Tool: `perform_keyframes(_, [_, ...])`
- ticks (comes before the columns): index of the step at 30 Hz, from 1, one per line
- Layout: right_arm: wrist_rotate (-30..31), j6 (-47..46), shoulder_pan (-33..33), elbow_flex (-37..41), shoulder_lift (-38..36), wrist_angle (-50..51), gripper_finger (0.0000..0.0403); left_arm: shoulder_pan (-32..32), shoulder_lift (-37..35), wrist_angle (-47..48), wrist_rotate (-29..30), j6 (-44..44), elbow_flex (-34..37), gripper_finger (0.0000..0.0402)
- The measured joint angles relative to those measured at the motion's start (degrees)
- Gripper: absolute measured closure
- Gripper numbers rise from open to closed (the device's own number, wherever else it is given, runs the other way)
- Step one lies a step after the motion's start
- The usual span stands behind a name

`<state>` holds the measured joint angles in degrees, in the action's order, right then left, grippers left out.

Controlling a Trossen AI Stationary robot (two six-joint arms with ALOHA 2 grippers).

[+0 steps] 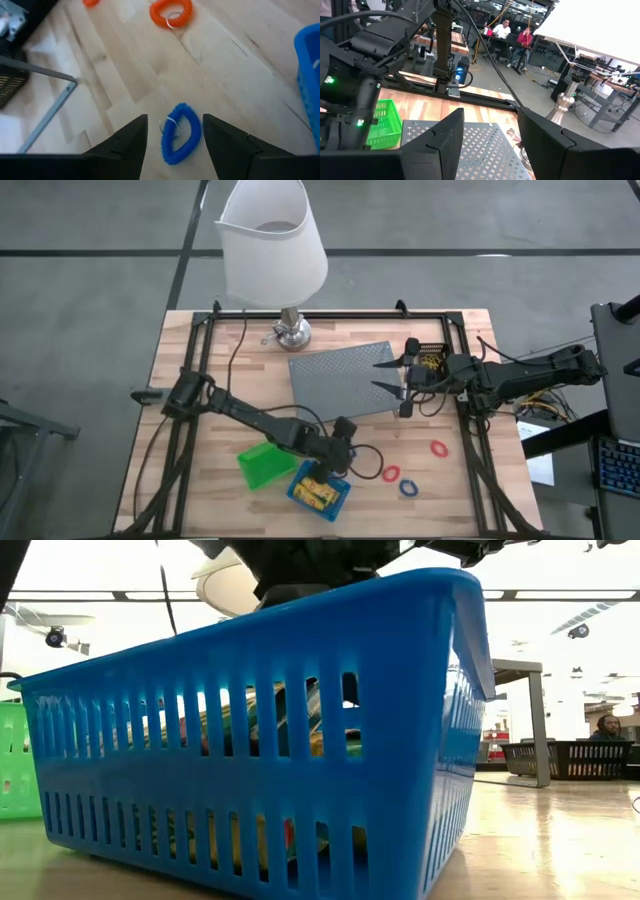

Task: Pick & Place Office Desk Supplies
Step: Put the left blue spring rubber band into the green basket

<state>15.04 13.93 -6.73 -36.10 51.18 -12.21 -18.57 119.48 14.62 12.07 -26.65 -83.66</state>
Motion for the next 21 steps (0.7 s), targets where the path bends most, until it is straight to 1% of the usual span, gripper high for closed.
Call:
perform_keyframes(3, [-0.02,0.0,-0.01,0.0,0.02,0.0,0.0218,0.61,0.0,-1.43,0.67,-0.83,-0.04,0.0207])
perform_keyframes(5, [0.0,0.0,0.0,0.0,0.0,0.0,0.0218,1.14,0.0,-1.58,0.55,-3.15,-0.03,0.0207])
perform_keyframes(12, [-0.02,0.0,0.0,0.0,0.0,0.0,0.0218,1.4,1.29,-1.28,-1.15,-20.44,0.0,0.0208])
perform_keyframes(16, [-0.02,0.0,-0.01,0.0,0.0,-0.02,0.0218,2.23,1.93,-1.51,-2.68,-27.45,0.07,0.0208])
perform_keyframes(18, [0.0,0.0,-0.02,0.0,0.01,-0.02,0.0218,2.54,1.99,-1.41,-4.03,-29.26,0.09,0.0208])
perform_keyframes(21, [-0.02,0.01,-0.01,0.0,0.02,-0.02,0.0218,2.6,1.83,-1.69,-6.35,-27.86,-0.15,0.0208])
